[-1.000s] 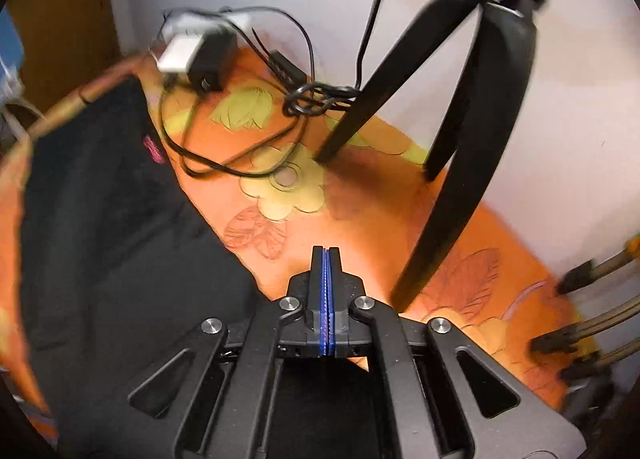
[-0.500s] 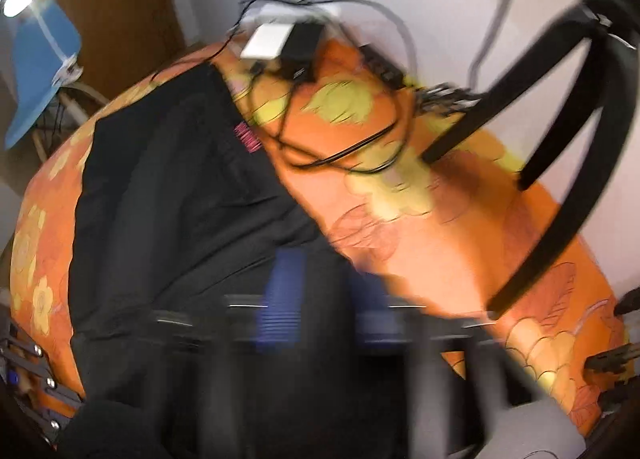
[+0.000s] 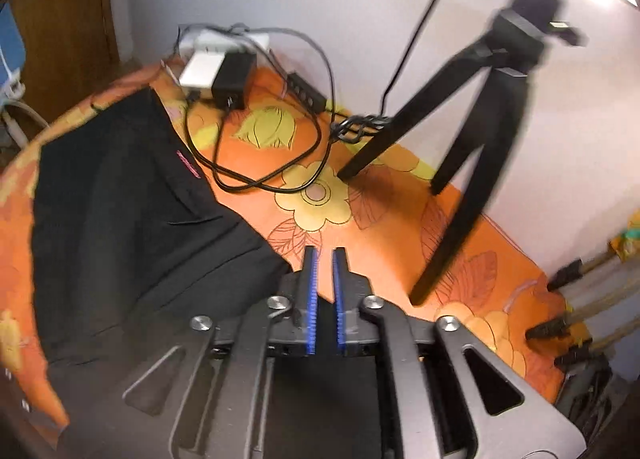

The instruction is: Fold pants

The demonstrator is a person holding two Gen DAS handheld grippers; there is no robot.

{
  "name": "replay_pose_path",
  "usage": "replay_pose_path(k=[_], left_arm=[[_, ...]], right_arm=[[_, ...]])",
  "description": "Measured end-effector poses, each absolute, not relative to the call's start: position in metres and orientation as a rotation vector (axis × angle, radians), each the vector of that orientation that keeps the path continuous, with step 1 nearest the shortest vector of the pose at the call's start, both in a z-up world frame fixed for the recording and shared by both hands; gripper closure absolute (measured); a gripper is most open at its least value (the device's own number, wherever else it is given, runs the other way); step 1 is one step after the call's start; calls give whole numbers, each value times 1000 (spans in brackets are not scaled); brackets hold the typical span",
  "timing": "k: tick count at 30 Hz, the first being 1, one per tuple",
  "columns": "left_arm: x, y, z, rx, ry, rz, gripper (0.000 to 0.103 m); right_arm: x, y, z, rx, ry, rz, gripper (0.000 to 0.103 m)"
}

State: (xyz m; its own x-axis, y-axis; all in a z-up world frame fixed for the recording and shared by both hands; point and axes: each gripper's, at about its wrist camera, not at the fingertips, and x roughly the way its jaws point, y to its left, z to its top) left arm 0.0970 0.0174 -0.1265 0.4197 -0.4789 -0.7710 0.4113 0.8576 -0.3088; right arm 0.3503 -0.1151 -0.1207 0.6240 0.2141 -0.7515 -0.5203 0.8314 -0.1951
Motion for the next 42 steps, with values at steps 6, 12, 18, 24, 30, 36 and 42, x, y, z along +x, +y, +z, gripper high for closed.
replay_pose_path(k=[6,12,18,24,30,36,42], left_arm=[[107,96,-95,-193,891,-384,76],[129,187,-92,-281,844,-145,58],[142,261,-115,-388,868,19,57],[152,285,-133,-445,874,22,57],[166,283,-139,-419,867,0,57],[178,284,-147,-378,851,-5,55],[187,288,-149,-422,810,-19,55]], right_arm=[[311,-141,-99,-290,812,502,71],[254,-114,-100,-318,840,598,71],[249,-67,-117,-425,855,622,71],[265,-11,-146,-521,882,627,71],[283,-18,-155,-564,891,491,67],[294,-17,-144,-555,927,446,59],[302,22,-101,-361,923,609,59]])
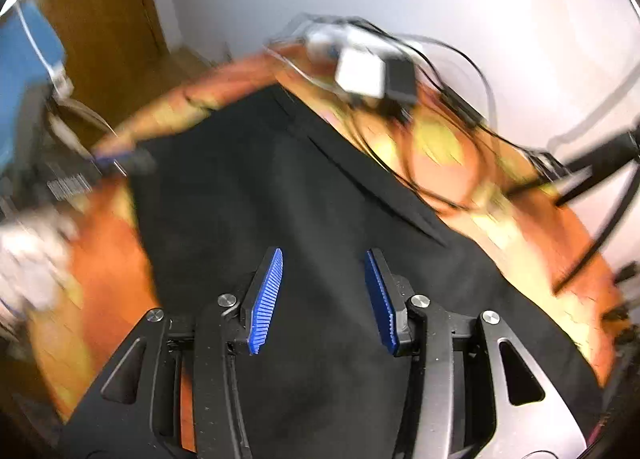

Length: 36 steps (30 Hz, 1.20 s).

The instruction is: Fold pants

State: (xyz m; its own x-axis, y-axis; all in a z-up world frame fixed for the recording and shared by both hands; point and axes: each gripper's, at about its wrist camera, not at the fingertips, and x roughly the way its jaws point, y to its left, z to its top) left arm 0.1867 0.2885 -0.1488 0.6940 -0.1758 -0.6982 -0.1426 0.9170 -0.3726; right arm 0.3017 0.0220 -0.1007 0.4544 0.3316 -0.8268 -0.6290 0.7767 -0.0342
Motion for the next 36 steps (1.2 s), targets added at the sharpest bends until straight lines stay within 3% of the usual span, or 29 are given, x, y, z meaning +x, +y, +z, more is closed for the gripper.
replay_pose_path(k=[1,4,10,25,27,28,29,31,33,36], left_arm=[[187,290,-149,-433,804,-20,60],[187,293,-152,-471,807,-56,97],[184,277,-144,-398,766,-112,98],[182,275,-143,-415,758,-166,98],[178,279,-143,-446,759,-170,95],[175,283,-143,-462,761,-164,87],[173,286,-143,-461,761,-135,73],[174,293,-143,-460,760,-83,60],[177,294,-145,-472,775,-73,59],[187,289,-150,-434,815,-52,51]], right_arm=[[306,34,-94,-325,929,630,59],[313,66,-86,-284,934,653,57],[349,131,-94,-128,1042,648,54],[377,211,-154,-209,1233,564,54],[376,214,-153,-235,1235,554,54],[376,214,-153,-247,1237,553,54],[377,213,-154,-248,1240,552,54],[379,209,-156,-221,1242,558,54],[381,200,-154,-175,1247,569,54],[383,195,-154,-141,1252,574,54]])
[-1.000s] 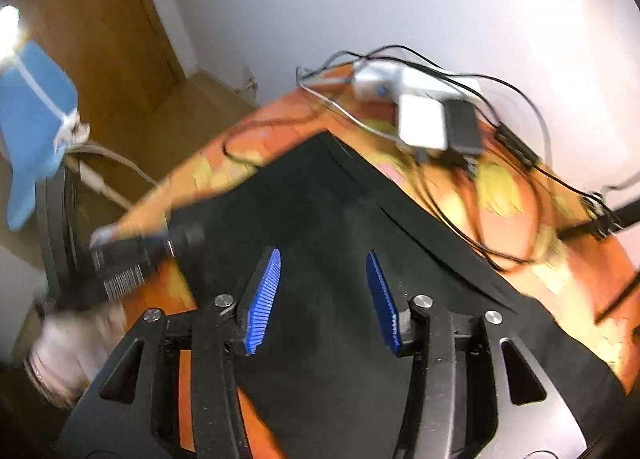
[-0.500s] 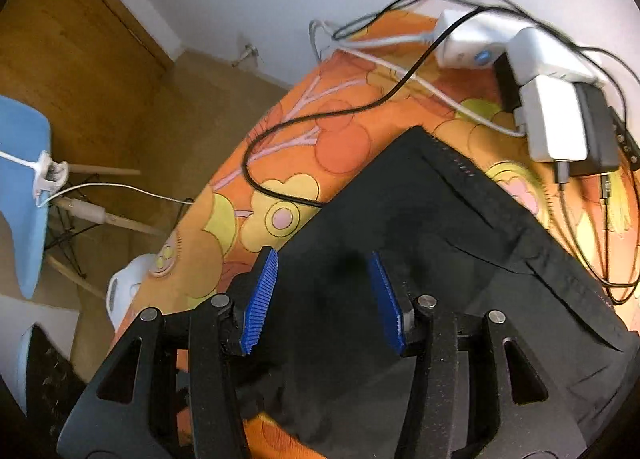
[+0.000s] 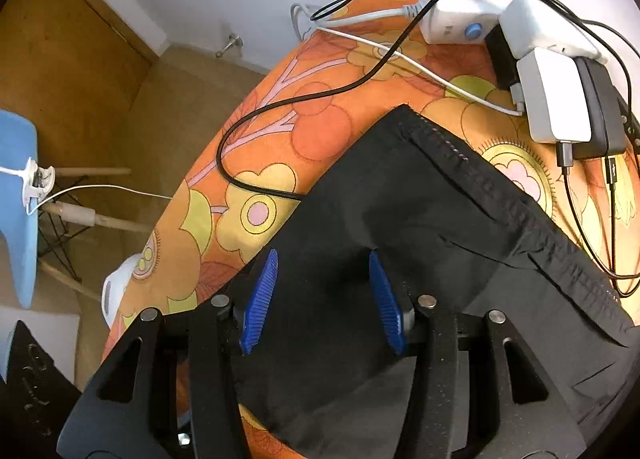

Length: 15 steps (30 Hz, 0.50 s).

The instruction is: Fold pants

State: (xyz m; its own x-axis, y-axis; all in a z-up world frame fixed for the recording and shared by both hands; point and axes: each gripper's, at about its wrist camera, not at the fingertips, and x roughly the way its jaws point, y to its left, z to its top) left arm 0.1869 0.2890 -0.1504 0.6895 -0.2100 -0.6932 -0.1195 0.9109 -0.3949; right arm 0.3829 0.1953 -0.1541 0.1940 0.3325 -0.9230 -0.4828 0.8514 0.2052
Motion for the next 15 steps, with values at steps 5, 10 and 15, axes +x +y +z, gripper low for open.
replay_pose_path(k=[5,10,15], left_arm=[[200,284,-151,-404,813,-36,54],[197,284,-152,-450,793,-112,97],[189,278,-147,-436,755,-152,97]], right_arm=[[387,185,-155,-82,1273,592,54],[395,176,-151,-27,1291,585,53],[395,190,-146,-48,1299,583,49]])
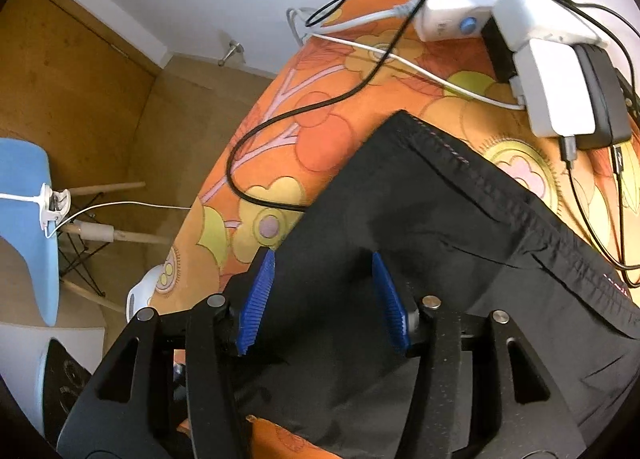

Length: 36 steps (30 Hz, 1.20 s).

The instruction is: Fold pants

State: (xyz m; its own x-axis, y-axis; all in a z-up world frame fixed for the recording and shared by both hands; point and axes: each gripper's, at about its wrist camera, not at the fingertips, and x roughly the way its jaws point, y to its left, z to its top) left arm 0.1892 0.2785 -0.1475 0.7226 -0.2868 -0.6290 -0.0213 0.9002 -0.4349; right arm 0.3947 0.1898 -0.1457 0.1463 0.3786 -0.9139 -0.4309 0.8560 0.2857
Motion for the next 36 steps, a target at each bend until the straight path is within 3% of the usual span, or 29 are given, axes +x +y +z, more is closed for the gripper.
replay_pose_path(k=[9,13,15,36], left_arm=[[182,250,-138,-341,718,-204,97],[179,248,-139,-344,714,-218,98],[175,242,-138,-327,714,-226,98],[120,129,-78,-161,761,-394,93]], right_arm=[[396,203,-152,-99,1341,572,48],[394,193,-151,-124,1328,542,91],[397,177,-151,-68,1333,546,95],[329,-51,-59,163,1071,512,98]])
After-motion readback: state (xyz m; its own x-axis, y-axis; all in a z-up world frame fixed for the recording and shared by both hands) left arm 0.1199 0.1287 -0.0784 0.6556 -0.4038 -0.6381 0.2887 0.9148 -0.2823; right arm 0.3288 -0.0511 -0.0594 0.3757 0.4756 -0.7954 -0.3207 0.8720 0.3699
